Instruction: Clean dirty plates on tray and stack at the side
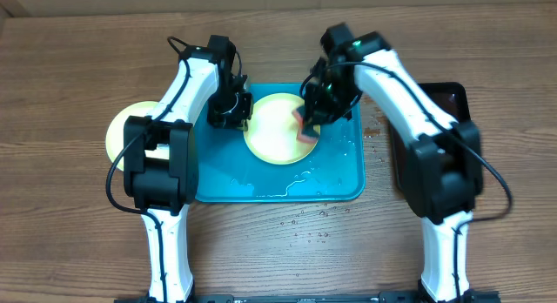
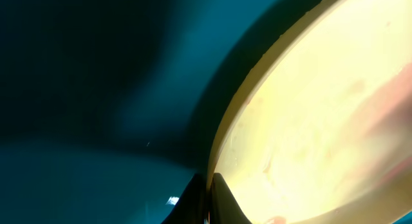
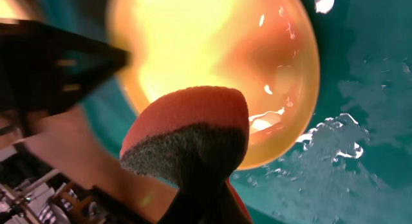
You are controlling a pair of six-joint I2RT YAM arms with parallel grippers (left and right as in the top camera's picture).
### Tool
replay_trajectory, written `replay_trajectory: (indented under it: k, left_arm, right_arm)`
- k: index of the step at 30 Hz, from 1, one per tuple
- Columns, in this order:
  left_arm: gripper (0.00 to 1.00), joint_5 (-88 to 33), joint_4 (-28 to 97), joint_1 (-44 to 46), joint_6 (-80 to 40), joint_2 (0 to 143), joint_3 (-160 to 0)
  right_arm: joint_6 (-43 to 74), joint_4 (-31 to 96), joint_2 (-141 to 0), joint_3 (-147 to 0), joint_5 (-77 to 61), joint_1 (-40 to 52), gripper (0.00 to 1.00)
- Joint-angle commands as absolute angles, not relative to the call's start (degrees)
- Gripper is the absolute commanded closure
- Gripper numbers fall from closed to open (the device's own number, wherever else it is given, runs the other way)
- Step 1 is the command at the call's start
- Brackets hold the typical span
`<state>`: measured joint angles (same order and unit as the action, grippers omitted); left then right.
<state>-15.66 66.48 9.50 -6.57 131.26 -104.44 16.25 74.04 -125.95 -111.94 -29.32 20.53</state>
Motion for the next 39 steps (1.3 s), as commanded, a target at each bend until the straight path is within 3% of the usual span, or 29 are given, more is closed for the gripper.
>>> replay_trajectory:
  k: [1, 8, 15, 27, 39]
  left_arm:
    - [0.96, -14.2, 67.9, 9.0, -3.3, 128.3, -107.3]
    - [0.96, -4.8, 68.1, 9.1, -3.4, 117.8, -107.3]
    - [0.96, 16.6, 70.0, 11.6, -5.5, 107.5, -107.3]
    - [0.96, 56.2, 75.4, 29.1, -21.6, 103.9, -107.0]
    - [0.96, 76.9, 77.1, 40.6, -26.9, 103.9, -107.0]
  right_arm:
    - [14.3, 74.0, -117.1, -114.7, -32.4, 16.4, 0.96]
    - [14.3, 74.3, -113.4, -114.7, -28.9, 10.5, 0.96]
    - [14.3, 74.5, -113.4, -114.7, -27.9, 7.2, 0.96]
    - [14.3, 75.4, -113.4, -114.7, -27.0, 6.7, 0.96]
    - [14.3, 75.4, -113.4, -114.7, -27.0, 6.7, 0.96]
